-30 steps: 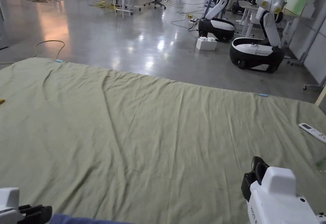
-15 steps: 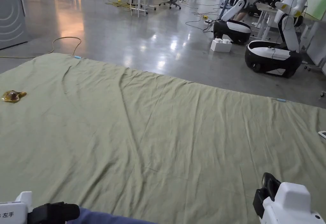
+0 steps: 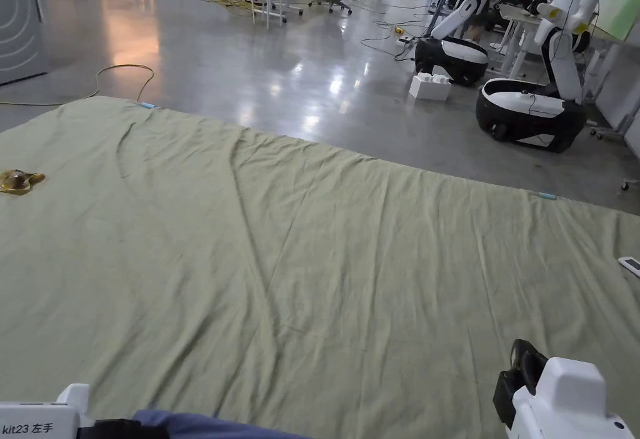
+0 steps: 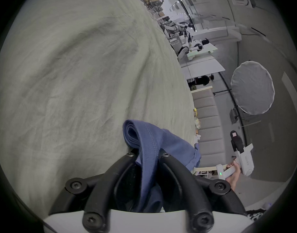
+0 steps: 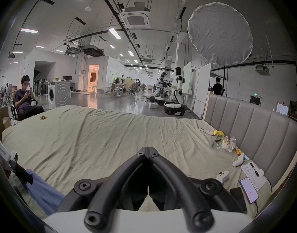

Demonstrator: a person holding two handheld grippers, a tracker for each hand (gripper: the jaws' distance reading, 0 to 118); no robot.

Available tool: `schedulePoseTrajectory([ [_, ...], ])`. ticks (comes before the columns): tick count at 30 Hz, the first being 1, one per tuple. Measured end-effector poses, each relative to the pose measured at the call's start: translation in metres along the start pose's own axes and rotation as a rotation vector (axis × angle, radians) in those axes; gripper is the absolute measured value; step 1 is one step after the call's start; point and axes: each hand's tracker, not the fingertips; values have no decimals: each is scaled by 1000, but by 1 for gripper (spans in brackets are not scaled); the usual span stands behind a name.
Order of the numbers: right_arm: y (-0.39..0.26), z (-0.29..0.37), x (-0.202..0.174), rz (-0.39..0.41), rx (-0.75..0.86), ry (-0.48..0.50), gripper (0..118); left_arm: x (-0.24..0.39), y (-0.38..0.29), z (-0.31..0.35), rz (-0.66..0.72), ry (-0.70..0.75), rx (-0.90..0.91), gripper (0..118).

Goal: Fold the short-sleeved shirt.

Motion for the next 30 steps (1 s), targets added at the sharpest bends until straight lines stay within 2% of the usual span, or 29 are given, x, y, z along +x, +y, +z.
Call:
schedulePoseTrajectory([
  [8, 0, -1, 8, -1, 2, -4, 1, 13, 3, 14, -69, 34, 27, 13],
  [13, 1, -3, 12, 0, 11, -1, 1, 27, 24, 48, -142, 88, 48, 12],
  [19, 0, -4, 16, -4, 12, 9, 1, 42, 39, 98, -148, 234, 121, 12],
  [24, -3, -8, 17, -12, 9, 15, 1, 78, 29, 109, -216, 375, 120, 12],
  [27, -6, -10, 17, -26, 0, 24, 1, 104, 20, 105, -227, 372, 121, 12],
  [30, -7, -11, 17, -31, -1, 32, 1, 130, 7, 95, -226, 289, 111, 12],
])
